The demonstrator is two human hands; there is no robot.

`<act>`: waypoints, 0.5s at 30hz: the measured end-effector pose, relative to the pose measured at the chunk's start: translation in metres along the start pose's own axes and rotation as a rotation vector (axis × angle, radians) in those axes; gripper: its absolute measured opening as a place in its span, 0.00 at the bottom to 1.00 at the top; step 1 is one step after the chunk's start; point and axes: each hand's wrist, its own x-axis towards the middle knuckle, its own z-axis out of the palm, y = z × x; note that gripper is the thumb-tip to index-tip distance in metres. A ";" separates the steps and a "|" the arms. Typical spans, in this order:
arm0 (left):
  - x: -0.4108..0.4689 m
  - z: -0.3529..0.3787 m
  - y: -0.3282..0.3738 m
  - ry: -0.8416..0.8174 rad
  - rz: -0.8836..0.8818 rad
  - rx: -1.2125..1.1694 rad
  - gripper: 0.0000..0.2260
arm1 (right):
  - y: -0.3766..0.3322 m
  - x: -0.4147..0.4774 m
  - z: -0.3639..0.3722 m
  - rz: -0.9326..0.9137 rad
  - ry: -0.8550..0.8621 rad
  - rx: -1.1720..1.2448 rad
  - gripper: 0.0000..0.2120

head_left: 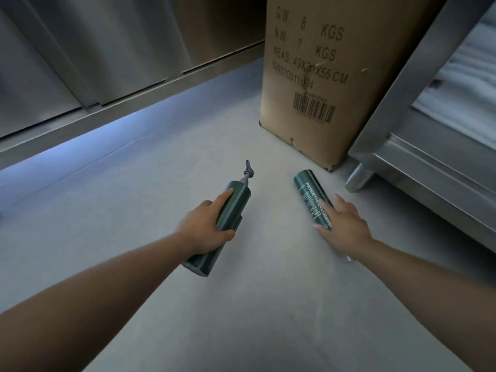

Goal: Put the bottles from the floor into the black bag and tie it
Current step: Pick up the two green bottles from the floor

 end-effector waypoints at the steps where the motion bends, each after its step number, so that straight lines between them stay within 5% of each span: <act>1: 0.000 0.005 0.001 -0.004 -0.005 -0.005 0.41 | 0.008 0.002 0.001 0.031 -0.007 0.044 0.34; 9: -0.007 0.010 -0.011 0.020 -0.067 -0.047 0.41 | 0.003 0.001 0.021 -0.011 -0.103 0.269 0.41; 15: -0.018 0.003 -0.035 0.020 -0.121 -0.047 0.42 | -0.031 -0.013 0.034 -0.246 -0.220 0.232 0.42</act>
